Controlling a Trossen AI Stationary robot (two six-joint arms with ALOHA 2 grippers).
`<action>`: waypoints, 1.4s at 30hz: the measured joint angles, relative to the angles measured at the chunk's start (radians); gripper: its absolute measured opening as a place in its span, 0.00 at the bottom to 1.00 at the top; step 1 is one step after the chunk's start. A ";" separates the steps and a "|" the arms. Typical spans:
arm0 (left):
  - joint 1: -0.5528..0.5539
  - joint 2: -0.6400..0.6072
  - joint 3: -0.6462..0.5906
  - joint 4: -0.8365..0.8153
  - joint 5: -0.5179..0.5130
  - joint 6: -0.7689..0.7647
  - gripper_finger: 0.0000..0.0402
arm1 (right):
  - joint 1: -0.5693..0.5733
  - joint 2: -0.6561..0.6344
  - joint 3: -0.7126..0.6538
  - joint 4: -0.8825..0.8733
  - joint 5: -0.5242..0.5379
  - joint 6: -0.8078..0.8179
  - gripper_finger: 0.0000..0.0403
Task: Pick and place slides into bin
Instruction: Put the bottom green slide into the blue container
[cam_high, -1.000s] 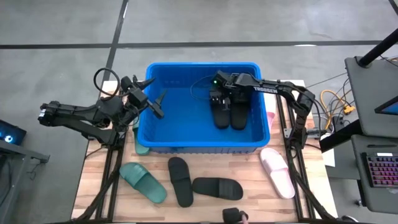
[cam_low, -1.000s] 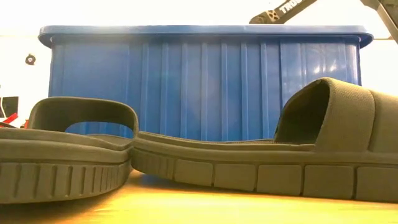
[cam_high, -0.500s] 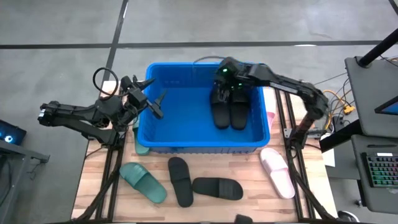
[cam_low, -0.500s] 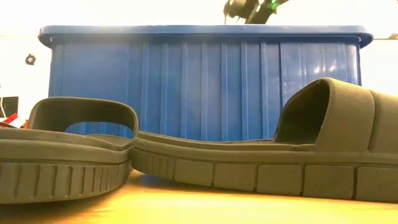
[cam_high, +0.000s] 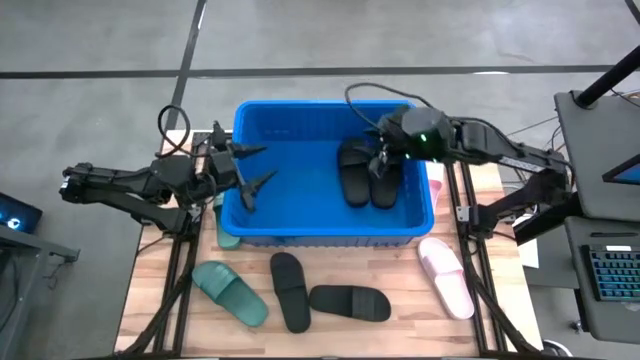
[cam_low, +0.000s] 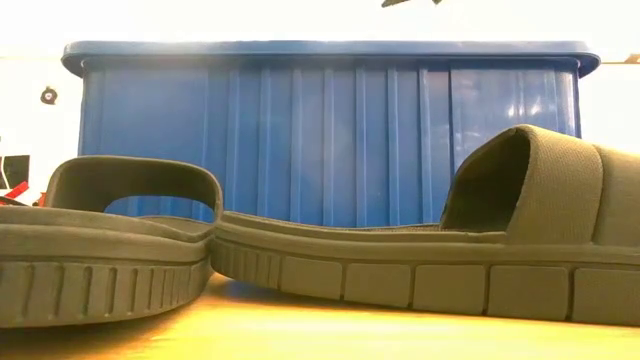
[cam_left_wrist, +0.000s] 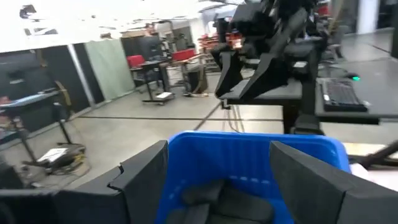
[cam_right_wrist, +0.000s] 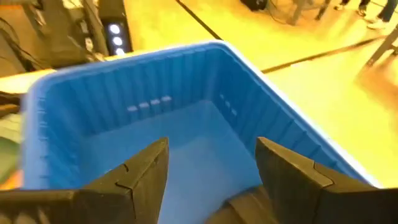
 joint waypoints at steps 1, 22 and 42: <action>0.000 0.000 0.000 -0.002 0.016 -0.001 0.65 | 0.031 -0.006 0.001 0.002 0.022 0.019 0.57; 0.000 0.022 0.000 0.034 0.196 -0.468 0.65 | 0.518 -0.109 0.004 0.030 0.165 0.089 0.56; -0.048 0.045 0.023 0.004 0.749 -0.915 0.65 | 0.614 -0.136 0.004 0.021 0.163 0.052 0.56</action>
